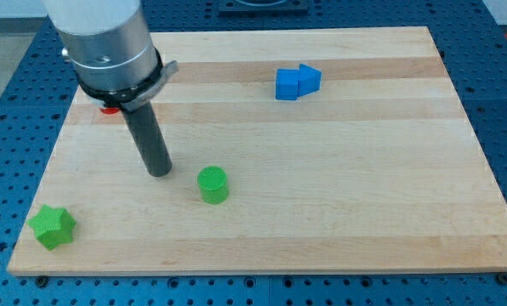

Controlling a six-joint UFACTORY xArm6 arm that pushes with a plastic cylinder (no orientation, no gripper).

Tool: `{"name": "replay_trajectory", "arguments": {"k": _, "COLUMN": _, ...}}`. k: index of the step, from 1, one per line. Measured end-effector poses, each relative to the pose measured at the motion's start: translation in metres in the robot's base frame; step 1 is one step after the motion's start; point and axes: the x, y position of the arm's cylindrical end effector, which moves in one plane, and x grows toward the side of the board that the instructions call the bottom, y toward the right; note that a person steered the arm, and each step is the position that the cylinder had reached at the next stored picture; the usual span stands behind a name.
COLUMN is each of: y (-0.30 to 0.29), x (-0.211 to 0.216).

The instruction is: Push the green circle to the bottom center

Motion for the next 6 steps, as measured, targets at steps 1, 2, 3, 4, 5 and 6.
{"name": "replay_trajectory", "arguments": {"k": 1, "y": 0.018, "x": 0.012}}
{"name": "replay_trajectory", "arguments": {"k": 2, "y": 0.044, "x": 0.027}}
{"name": "replay_trajectory", "arguments": {"k": 3, "y": 0.078, "x": 0.037}}
{"name": "replay_trajectory", "arguments": {"k": 4, "y": 0.088, "x": 0.039}}
{"name": "replay_trajectory", "arguments": {"k": 5, "y": 0.09, "x": 0.037}}
{"name": "replay_trajectory", "arguments": {"k": 6, "y": 0.102, "x": 0.03}}
